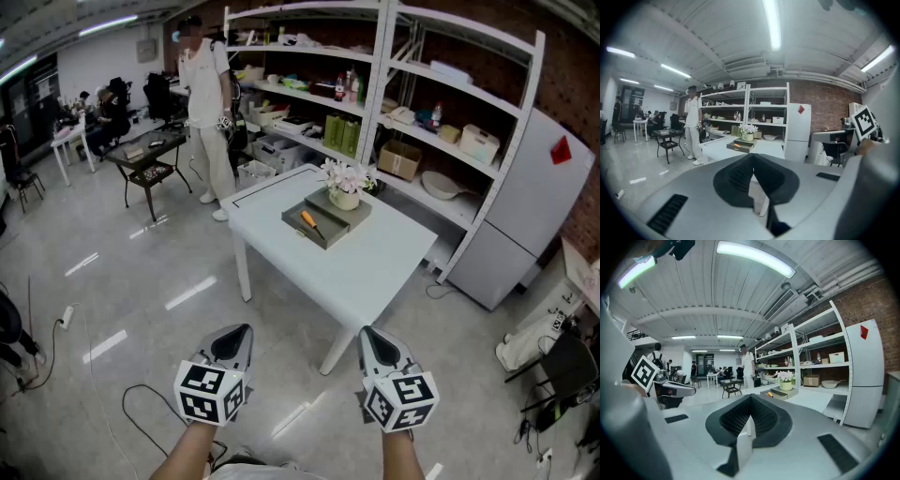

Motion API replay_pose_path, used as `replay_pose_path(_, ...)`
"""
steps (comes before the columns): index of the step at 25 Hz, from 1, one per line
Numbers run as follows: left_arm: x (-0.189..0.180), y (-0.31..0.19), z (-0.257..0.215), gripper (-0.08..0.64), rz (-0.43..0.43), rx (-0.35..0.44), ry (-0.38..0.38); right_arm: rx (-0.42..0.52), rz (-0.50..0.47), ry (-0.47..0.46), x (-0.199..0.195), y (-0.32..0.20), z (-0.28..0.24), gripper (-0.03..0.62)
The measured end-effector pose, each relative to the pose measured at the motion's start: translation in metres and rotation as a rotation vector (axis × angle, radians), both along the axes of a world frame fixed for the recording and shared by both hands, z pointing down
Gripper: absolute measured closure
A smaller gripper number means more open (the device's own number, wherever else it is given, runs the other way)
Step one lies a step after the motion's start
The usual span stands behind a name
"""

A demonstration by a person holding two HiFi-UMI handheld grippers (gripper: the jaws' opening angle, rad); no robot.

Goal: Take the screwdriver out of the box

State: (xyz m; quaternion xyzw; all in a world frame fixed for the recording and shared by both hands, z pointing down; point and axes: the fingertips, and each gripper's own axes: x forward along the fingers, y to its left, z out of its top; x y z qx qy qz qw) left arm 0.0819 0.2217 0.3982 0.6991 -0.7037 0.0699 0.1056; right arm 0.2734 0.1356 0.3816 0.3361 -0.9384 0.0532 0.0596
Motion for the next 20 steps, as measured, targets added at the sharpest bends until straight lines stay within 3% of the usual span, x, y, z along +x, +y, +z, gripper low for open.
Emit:
replay_pose_path(9, 0.005, -0.009, 0.005, 0.557, 0.010, -0.012, 0.006, 0.004, -0.015, 0.021, -0.009, -0.008, 0.008, 0.586)
replay_pose_path(17, -0.017, -0.042, 0.015, 0.557, 0.020, -0.024, 0.013, 0.008, -0.013, 0.046, -0.035, -0.038, 0.018, 0.583)
replay_pose_path(20, -0.032, -0.063, 0.021, 0.557, 0.028, -0.029, 0.022, 0.003, -0.008, 0.057, -0.050, -0.056, 0.023, 0.537)
